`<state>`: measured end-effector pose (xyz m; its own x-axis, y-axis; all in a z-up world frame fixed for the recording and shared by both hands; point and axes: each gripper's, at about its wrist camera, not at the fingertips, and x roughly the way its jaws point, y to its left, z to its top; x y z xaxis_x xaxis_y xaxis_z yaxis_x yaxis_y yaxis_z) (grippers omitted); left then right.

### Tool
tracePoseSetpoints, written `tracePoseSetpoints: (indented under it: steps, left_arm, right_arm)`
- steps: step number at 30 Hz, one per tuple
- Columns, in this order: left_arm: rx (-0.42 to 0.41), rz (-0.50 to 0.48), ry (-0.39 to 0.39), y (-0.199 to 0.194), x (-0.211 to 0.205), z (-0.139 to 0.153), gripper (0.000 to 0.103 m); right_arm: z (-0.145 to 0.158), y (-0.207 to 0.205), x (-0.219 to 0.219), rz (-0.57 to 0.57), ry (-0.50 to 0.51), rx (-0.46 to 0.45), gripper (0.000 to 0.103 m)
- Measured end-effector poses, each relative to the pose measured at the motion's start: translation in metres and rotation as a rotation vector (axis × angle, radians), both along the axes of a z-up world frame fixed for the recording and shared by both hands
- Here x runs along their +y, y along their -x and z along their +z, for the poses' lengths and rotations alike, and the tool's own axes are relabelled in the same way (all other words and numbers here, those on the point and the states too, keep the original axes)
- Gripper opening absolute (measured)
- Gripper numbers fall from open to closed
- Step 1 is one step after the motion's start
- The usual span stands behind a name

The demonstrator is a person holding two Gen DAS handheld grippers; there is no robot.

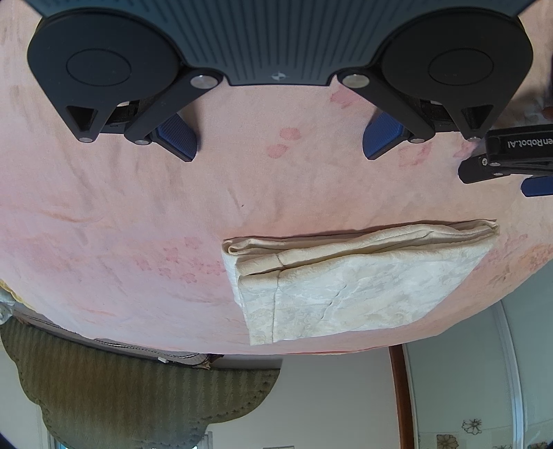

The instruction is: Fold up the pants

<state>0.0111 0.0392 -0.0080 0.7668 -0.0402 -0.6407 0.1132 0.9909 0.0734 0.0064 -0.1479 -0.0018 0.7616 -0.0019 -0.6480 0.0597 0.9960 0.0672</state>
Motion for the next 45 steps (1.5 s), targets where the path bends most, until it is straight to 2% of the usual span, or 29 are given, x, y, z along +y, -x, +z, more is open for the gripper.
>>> tracePoseSetpoints:
  steps: [6, 11, 18, 37, 45]
  left_arm:
    - [-0.001, 0.017, 0.025, 0.004, 0.003, 0.01, 0.102]
    - [-0.006, 0.019, 0.006, 0.006, 0.0, 0.016, 0.102]
    - [-0.001, 0.008, -0.006, 0.008, -0.004, 0.018, 0.102]
    - [0.016, 0.003, -0.018, 0.006, -0.006, 0.017, 0.102]
    - [-0.021, 0.003, -0.057, 0.009, -0.009, 0.016, 0.102]
  right_arm:
    - [0.007, 0.005, -0.002, -0.008, -0.045, -0.002, 0.103]
    - [0.014, 0.008, -0.003, -0.016, -0.059, -0.021, 0.103]
    - [0.021, 0.014, -0.001, -0.001, -0.033, -0.052, 0.103]
    - [0.02, 0.017, 0.001, 0.014, -0.035, -0.053, 0.103]
    - [0.019, 0.017, 0.001, 0.015, -0.034, -0.052, 0.103]
